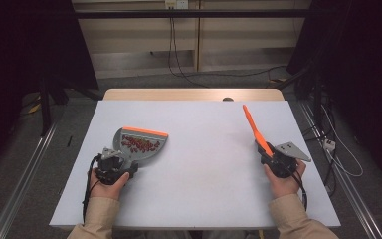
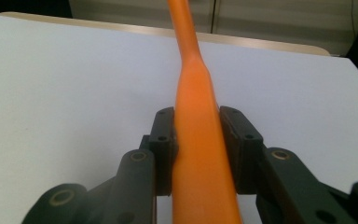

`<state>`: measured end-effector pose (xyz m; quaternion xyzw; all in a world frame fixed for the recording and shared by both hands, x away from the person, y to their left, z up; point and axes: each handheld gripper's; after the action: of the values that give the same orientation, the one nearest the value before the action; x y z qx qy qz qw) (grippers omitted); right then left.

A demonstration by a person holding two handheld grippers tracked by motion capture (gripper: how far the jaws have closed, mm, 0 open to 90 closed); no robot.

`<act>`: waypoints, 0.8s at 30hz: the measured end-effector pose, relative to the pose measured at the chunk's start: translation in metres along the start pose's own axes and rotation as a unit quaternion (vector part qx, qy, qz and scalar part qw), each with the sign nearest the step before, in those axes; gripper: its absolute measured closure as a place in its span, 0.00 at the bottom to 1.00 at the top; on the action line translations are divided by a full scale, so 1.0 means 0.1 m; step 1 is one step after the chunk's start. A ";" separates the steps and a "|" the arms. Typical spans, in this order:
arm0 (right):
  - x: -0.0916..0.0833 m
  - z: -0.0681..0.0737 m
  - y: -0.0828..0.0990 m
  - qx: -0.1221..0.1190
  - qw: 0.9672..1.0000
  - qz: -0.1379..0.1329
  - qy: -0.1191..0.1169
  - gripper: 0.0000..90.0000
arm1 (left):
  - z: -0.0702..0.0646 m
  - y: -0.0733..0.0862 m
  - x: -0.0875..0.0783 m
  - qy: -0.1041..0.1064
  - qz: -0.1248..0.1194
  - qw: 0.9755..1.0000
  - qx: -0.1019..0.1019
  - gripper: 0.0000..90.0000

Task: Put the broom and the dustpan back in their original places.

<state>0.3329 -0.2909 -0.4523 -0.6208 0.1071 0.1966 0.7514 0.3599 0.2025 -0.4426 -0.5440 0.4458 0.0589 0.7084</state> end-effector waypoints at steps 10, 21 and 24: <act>0.10 0.25 0.02 0.041 0.996 0.005 -0.079 0.50 | -0.20 -0.01 -0.01 0.056 -0.025 0.998 0.016 0.30; -0.15 0.21 0.04 0.009 0.992 0.013 -0.128 0.28 | -0.07 0.04 -0.28 0.058 -0.121 0.989 0.056 0.12; -0.20 0.18 0.04 0.011 0.990 0.018 -0.137 0.25 | -0.05 0.05 -0.33 0.067 -0.142 0.985 0.071 0.11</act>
<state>0.3112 -0.2755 -0.4441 -0.5774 0.0163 0.2919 0.7623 0.3344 0.2138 -0.4235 -0.5528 0.4137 -0.1106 0.7149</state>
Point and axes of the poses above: each handheld gripper's, and its own axes: x roughly forward along the jaws, y roughly out of its underside, z roughly to its left, and after that the axes turned 13 degrees about x, right-handed
